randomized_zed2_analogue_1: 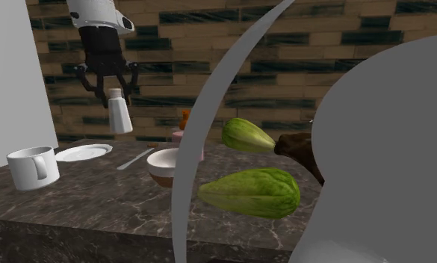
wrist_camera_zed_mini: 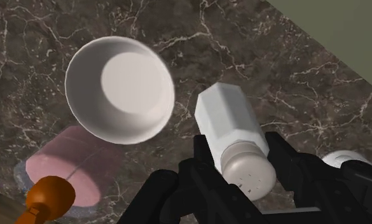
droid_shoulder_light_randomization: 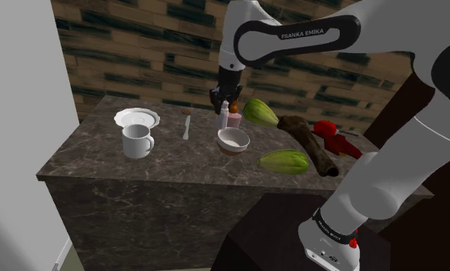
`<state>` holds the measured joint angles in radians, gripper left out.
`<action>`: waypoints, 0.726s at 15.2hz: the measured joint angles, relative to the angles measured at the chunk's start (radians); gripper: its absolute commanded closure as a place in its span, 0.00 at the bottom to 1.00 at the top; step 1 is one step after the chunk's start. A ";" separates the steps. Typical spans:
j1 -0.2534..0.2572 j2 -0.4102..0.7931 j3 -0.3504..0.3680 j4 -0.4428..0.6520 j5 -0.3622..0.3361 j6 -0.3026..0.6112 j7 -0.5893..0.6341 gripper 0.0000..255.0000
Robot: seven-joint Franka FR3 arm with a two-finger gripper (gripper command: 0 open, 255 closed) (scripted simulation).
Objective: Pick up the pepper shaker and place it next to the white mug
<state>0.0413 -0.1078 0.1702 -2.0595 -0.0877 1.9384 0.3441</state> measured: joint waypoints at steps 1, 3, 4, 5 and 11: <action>0.009 0.015 0.011 0.022 -0.001 -0.010 0.020 1.00; 0.028 0.051 0.036 0.072 -0.005 -0.028 0.064 1.00; 0.037 0.072 0.046 0.094 -0.009 -0.031 0.084 1.00; 0.049 0.091 0.060 0.114 -0.012 -0.035 0.111 1.00; 0.115 0.235 0.116 0.279 -0.048 -0.074 0.240 1.00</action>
<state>0.1558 0.1274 0.2864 -1.7807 -0.1357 1.8645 0.5842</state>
